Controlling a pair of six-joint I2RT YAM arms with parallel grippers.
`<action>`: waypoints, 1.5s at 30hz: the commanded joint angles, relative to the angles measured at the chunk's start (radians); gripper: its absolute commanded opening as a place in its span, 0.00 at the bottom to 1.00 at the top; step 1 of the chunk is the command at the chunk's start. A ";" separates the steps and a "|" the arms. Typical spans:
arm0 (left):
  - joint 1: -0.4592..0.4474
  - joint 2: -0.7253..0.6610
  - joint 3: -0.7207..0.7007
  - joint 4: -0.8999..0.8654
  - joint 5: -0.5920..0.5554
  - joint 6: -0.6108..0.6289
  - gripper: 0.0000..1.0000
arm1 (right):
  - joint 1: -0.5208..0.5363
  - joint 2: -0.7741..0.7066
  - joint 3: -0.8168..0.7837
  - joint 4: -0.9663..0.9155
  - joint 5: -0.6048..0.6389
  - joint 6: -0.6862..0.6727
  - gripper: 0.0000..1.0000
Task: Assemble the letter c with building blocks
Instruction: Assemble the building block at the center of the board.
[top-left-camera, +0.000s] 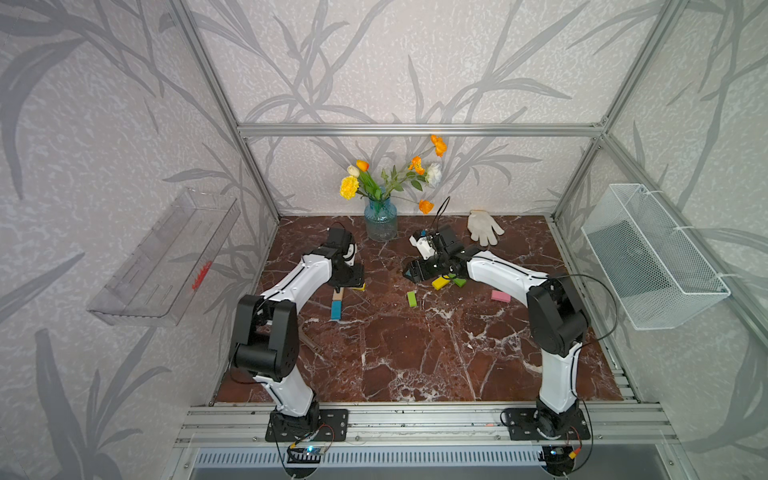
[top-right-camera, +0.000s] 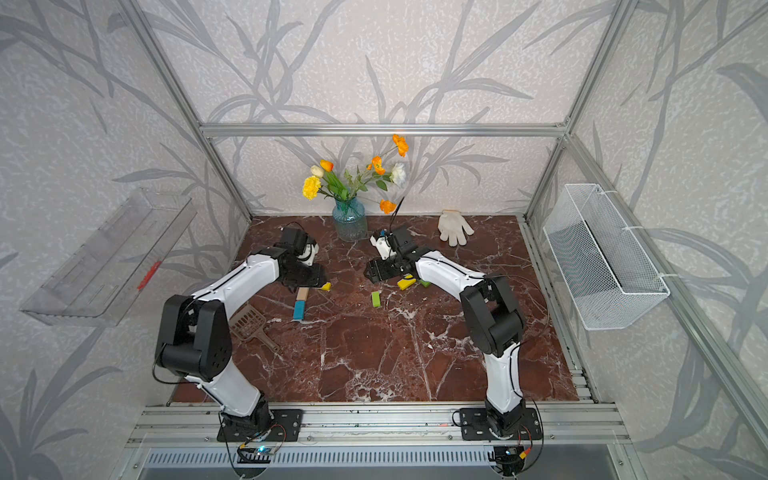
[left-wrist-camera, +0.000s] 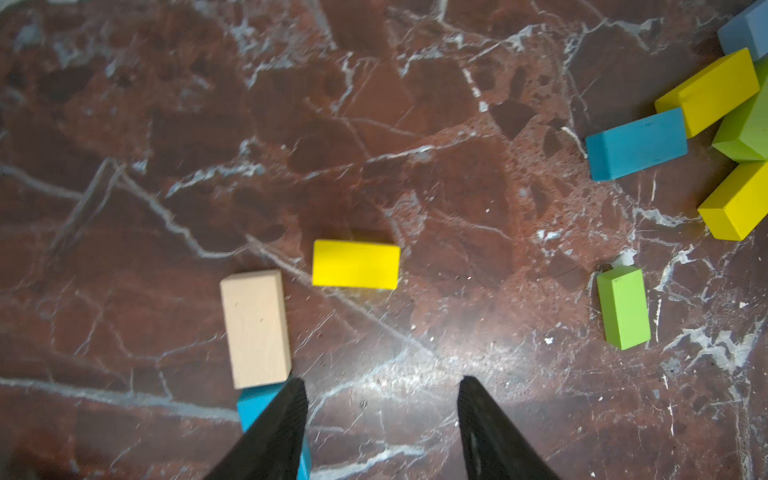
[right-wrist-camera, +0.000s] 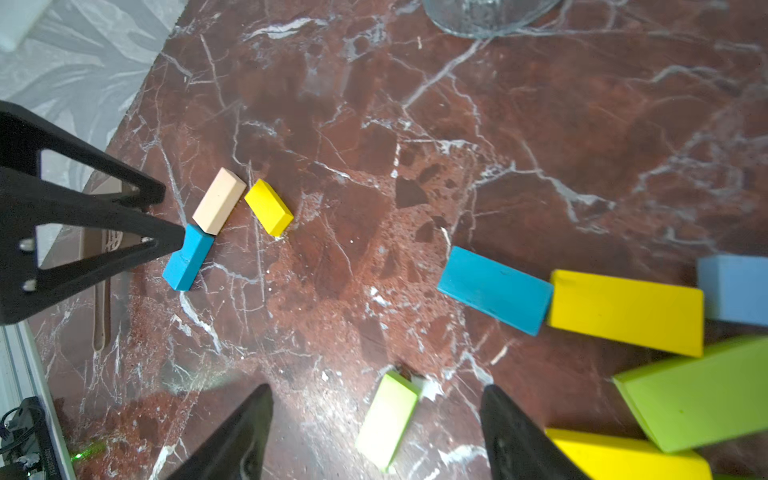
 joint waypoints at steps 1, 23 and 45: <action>-0.018 0.079 0.070 -0.061 -0.064 0.057 0.60 | -0.007 -0.065 -0.041 -0.042 -0.012 0.045 0.82; -0.037 0.231 0.153 -0.082 -0.137 0.069 0.69 | -0.043 -0.149 -0.186 -0.048 -0.057 0.084 0.88; -0.035 0.317 0.207 -0.075 -0.112 0.068 0.58 | -0.046 -0.153 -0.179 -0.075 -0.060 0.053 0.87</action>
